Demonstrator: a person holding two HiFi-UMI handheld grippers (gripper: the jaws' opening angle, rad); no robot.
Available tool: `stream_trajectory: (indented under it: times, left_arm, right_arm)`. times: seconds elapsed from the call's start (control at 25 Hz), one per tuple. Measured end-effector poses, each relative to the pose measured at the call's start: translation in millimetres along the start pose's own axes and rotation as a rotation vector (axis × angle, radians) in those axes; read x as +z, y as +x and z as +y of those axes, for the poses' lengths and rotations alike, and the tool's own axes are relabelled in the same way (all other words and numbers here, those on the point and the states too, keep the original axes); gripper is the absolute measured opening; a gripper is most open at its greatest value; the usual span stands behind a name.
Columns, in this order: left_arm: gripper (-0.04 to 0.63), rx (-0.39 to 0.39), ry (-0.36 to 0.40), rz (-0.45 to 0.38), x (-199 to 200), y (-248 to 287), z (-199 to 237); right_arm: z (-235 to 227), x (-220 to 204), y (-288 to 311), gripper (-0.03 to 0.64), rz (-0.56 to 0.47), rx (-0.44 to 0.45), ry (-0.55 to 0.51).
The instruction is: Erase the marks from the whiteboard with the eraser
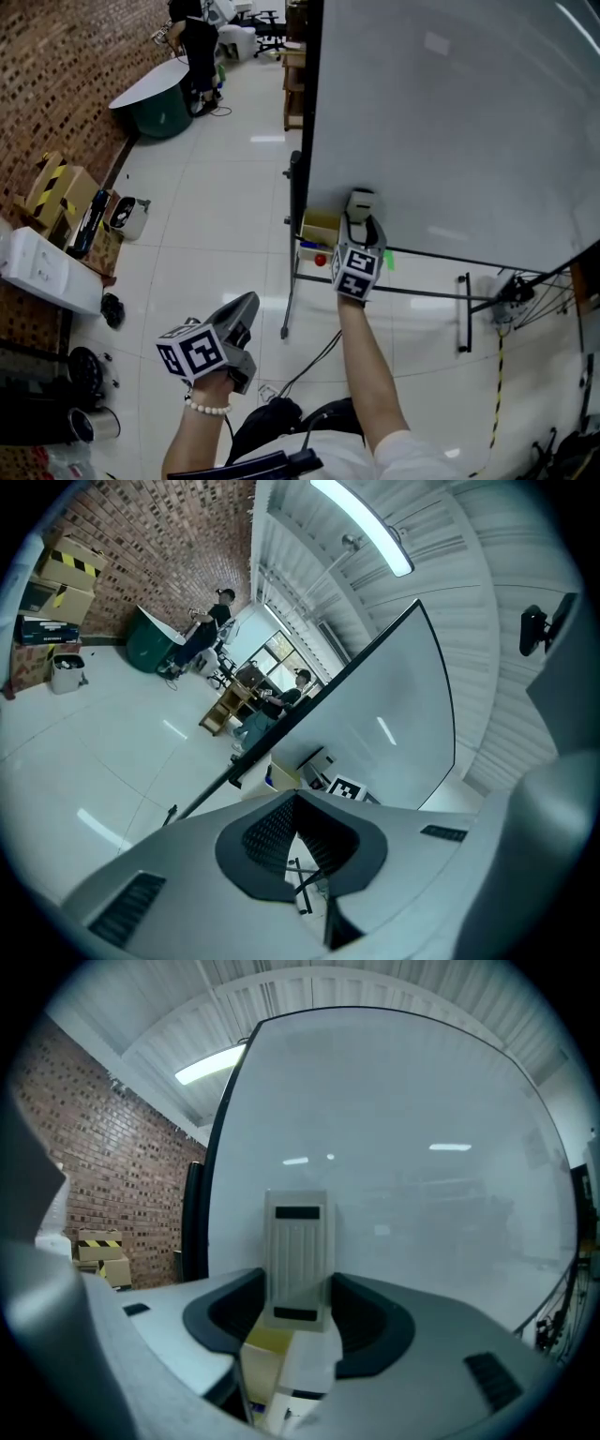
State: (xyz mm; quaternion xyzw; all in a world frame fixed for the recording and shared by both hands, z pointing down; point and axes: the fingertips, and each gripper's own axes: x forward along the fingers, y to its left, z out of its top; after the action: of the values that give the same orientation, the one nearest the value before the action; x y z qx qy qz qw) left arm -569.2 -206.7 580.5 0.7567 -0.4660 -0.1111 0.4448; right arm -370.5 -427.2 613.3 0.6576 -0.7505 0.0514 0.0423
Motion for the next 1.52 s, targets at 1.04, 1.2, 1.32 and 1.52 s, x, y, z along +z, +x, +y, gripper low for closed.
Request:
stream_trajectory:
  times: [1.04,1.2,1.32,1.52]
  left_arm:
    - [-0.005,-0.03,0.001,0.023,31,-24,52]
    - [-0.005,-0.088,0.001,0.08,8,13,23]
    - [-0.005,-0.115,-0.008,0.11,-10,35,5]
    - [-0.004,-0.11,-0.015,0.13,-32,46,-5]
  right_arm:
    - [40,19,-32,0.252,-0.071,-0.018,0.026]
    - [-22,2,-45,0.252,-0.033,-0.083,-0.009]
    - [-46,-20,-39,0.252,0.021,-0.091,-0.03]
    - [-50,-61,-21,0.252,0.074,-0.029,-0.05]
